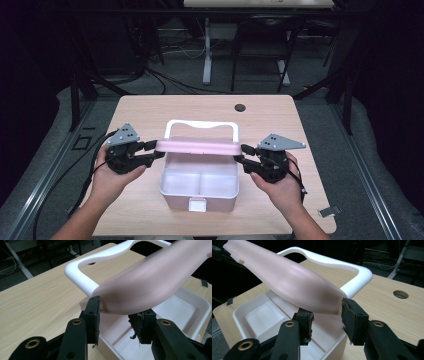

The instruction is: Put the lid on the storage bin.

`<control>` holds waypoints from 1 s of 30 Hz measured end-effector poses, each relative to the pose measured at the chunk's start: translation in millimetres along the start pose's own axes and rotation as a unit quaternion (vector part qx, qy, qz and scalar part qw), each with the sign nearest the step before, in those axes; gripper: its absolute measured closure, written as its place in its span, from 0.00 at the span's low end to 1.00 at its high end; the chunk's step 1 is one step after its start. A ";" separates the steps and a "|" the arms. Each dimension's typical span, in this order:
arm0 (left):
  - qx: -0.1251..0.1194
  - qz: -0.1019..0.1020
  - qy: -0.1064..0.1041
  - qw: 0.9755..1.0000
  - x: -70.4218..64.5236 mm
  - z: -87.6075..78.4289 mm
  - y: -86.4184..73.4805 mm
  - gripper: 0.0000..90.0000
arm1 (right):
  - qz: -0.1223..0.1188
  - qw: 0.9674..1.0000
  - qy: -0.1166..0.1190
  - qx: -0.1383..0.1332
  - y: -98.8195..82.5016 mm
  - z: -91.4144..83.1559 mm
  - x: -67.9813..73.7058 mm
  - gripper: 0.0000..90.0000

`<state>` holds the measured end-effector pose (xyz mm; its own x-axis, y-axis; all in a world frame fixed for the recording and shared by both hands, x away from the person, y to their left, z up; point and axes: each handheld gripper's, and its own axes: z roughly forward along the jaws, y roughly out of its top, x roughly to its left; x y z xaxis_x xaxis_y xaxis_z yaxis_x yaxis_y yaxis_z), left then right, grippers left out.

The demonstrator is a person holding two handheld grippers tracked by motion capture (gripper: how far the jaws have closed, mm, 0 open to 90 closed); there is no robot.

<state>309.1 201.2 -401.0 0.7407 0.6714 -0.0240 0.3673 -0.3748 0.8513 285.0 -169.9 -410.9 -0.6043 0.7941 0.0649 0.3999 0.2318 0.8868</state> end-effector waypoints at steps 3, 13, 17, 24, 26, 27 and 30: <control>0.003 -0.001 -0.007 1.000 -2.0 -1.7 -6.3 0.69 | 0.000 1.000 -0.009 0.007 -6.5 -2.6 2.6 0.68; 0.002 0.006 -0.014 1.000 -9.6 -7.5 -21.3 0.71 | 0.011 0.999 0.044 -0.004 -23.7 -7.9 3.8 0.72; -0.002 0.002 -0.015 1.000 -10.3 -8.2 -28.3 0.73 | 0.012 0.999 0.048 -0.002 -28.5 -10.0 4.1 0.78; 0.004 -0.010 -0.012 1.000 -9.4 -12.0 -44.6 0.77 | 0.011 0.999 0.043 0.008 -40.3 -14.0 4.2 0.79; 0.001 -0.018 -0.014 1.000 -9.1 -13.1 -49.1 0.77 | 0.015 0.999 0.043 0.009 -44.0 -15.5 3.9 0.79; 0.001 -0.024 -0.020 1.000 -8.8 -13.1 -51.6 0.77 | 0.017 0.999 0.044 0.010 -46.4 -16.0 3.5 0.79; 0.004 -0.028 -0.023 0.999 -9.8 -11.5 -57.7 0.77 | 0.024 0.998 0.053 0.012 -53.1 -16.6 3.7 0.79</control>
<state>274.2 223.6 -443.9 0.7444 0.6608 -0.0957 0.4128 -0.3427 0.8439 250.1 -188.6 -450.2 -0.6536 0.7406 0.1561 0.4454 0.2096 0.8705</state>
